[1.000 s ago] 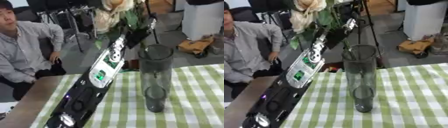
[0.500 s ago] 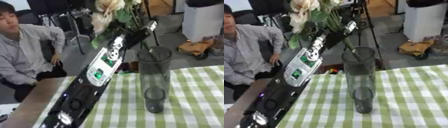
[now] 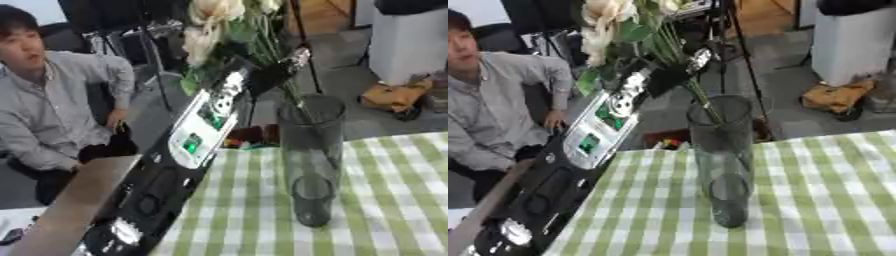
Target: Arrange flowers into the vase.
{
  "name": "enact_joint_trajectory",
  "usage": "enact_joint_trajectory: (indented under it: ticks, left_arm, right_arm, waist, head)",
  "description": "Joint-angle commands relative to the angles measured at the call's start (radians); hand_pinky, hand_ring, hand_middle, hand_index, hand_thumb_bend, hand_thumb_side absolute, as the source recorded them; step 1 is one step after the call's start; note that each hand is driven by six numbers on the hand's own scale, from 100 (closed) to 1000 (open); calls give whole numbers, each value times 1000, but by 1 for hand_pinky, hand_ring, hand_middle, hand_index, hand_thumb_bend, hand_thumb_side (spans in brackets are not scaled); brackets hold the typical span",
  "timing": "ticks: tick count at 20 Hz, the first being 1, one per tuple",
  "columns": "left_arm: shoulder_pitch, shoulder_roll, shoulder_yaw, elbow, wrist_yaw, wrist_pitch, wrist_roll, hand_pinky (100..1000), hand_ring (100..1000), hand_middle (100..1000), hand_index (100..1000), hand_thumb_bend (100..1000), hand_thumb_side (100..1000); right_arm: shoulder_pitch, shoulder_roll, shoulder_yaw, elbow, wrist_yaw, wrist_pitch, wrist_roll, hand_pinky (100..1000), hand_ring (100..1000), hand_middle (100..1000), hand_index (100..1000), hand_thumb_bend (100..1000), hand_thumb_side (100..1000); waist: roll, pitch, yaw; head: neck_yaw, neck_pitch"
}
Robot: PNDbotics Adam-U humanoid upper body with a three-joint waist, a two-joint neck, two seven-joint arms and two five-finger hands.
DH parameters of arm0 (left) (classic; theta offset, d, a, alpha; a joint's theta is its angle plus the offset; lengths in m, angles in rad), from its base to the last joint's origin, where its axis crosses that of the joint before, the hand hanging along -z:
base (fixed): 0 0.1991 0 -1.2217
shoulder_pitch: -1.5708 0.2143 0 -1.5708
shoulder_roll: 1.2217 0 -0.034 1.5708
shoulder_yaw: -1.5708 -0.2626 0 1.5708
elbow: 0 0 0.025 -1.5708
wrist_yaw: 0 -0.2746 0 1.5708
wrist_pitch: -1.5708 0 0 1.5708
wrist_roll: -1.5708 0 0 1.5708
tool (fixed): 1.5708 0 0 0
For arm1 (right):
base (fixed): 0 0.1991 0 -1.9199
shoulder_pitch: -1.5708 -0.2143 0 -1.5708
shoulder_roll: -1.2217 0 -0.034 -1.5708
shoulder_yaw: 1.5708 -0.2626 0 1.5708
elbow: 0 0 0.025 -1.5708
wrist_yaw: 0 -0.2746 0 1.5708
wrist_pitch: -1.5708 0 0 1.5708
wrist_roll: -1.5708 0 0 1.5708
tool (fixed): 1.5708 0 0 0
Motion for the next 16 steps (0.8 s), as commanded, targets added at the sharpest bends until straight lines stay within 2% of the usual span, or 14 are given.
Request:
enact_joint_trajectory:
  ticks: [1,4,7,10,16]
  left_arm:
    - [-21,39,7,-12,-16,-4,-38,727,913,921,1000,293,852]
    - [-23,44,11,-14,-14,-11,-71,744,922,936,1000,374,889]
    - [-23,47,9,-14,-9,-14,-110,752,926,944,1000,398,884]
    - [-18,47,-2,-7,-12,-4,-168,762,932,953,1000,396,902]
    - [-20,53,-10,-9,-35,24,-276,771,937,960,1000,382,881]
  right_arm:
    - [-11,-10,-3,-16,6,0,-5,743,813,809,833,100,1000]
    - [-9,-10,-3,-16,8,1,-5,743,812,808,832,100,1000]
    - [-8,-9,-2,-16,9,1,-6,742,812,808,832,100,1000]
    - [-8,-9,-2,-16,10,1,-8,742,812,809,832,100,1000]
    - [-8,-9,-1,-16,11,2,-12,741,811,809,831,100,1000]
  waist:
    - [-6,-33,3]
    - [-3,-37,8]
    - [-2,-40,10]
    - [-2,-41,9]
    - [0,-43,11]
  head:
    - [-4,5]
    - [-4,8]
    - [-3,12]
    - [-2,12]
    - [-2,19]
